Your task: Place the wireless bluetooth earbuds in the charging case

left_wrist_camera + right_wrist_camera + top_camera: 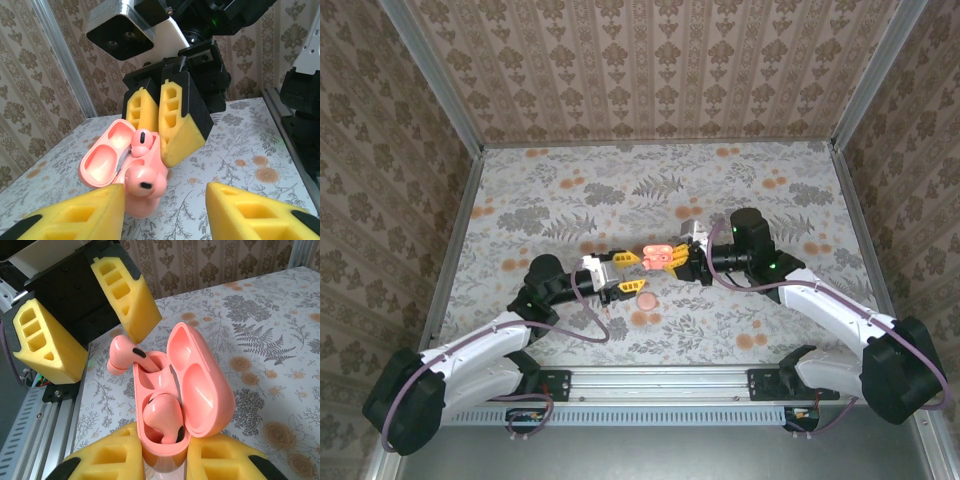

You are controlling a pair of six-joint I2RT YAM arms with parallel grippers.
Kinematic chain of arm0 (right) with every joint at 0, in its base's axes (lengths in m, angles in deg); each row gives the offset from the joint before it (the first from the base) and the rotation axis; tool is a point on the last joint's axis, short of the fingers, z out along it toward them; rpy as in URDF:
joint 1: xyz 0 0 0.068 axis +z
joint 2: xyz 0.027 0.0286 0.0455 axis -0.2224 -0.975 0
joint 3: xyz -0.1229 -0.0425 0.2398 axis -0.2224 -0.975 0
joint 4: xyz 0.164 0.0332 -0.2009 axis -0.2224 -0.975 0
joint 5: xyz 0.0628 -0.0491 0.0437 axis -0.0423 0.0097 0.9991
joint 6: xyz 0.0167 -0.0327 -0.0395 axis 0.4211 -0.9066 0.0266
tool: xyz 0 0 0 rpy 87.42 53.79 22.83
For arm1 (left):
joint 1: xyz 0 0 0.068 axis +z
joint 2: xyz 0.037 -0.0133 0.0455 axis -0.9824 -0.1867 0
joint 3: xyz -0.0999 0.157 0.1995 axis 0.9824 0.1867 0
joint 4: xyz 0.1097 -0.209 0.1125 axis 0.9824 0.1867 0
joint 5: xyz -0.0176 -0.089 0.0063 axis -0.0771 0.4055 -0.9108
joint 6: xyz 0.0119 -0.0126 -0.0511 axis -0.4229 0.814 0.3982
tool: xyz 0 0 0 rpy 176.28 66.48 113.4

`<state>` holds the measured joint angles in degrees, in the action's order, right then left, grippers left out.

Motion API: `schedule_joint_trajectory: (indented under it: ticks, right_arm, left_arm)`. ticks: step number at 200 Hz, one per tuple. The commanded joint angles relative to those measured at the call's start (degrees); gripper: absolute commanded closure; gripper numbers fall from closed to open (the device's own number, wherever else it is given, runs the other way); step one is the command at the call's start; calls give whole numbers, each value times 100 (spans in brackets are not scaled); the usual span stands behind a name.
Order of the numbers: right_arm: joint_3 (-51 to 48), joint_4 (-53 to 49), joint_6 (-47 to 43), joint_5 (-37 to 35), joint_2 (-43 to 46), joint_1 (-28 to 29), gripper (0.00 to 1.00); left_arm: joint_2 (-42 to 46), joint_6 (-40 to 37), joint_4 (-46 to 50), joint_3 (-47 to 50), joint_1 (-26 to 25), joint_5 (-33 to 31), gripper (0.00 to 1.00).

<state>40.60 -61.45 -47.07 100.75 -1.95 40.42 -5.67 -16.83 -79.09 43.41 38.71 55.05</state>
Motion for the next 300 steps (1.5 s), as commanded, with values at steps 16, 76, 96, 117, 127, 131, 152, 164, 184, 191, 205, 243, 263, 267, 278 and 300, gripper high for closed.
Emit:
schedule_joint_trajectory:
  ticks: [16, 76, 96, 117, 127, 131, 152, 164, 184, 191, 205, 243, 263, 267, 278, 300]
  right_arm:
    - [130, 277, 104, 238, 1, 20, 83]
    - [139, 201, 230, -375, -12, 20, 84]
    - [158, 76, 256, -687, -73, 20, 84]
    - [163, -16, 371, -1007, -139, 14, 84]
    - [163, -56, 387, -1110, -157, 11, 84]
    - [155, -52, 402, -1164, -164, 11, 84]
    - [197, -173, 471, -1327, -212, 3, 85]
    - [170, -164, 474, -1303, -210, 3, 85]
    - [93, -84, 454, -1290, -142, 3, 85]
    - [71, -79, 444, -1257, -112, 3, 85]
    - [-5, 21, 383, -1082, -29, -6, 85]
    - [-392, 388, 127, -467, 387, -41, 84]
    - [-548, 480, -90, -82, 616, -50, 83]
    - [-558, 472, -114, -2, 638, -50, 83]
    - [-540, 447, -160, 165, 651, -57, 83]
    - [-489, 433, -235, 553, 580, -59, 82]
  left_arm:
    - [86, 44, -144, -94, -40, -127, 52]
    - [97, 96, -85, -33, -41, -996, 50]
    - [96, 136, -21, 5, -35, -1634, 48]
    - [71, 179, 7, 12, -11, -1855, 48]
    - [30, 184, 7, 12, 1, -1859, 48]
    - [11, 193, 20, 5, 0, -1866, 47]
    - [-76, 227, 43, -24, 8, -1894, 47]
    - [-112, 241, 40, -33, 11, -1885, 46]
    - [-174, 192, 42, -33, 15, -1749, 45]
    - [-216, 188, 47, -41, 11, -1664, 44]
    - [-321, 168, 50, -67, 19, -1397, 44]
    - [-625, 185, -261, -50, -7, -809, 43]
    - [-736, 171, -330, -98, -7, -480, 44]
    - [-760, 176, -354, -110, -7, -409, 44]
    - [-811, 217, -466, -121, -7, -250, 44]
    - [-891, 370, -801, -125, -2, 83, 46]
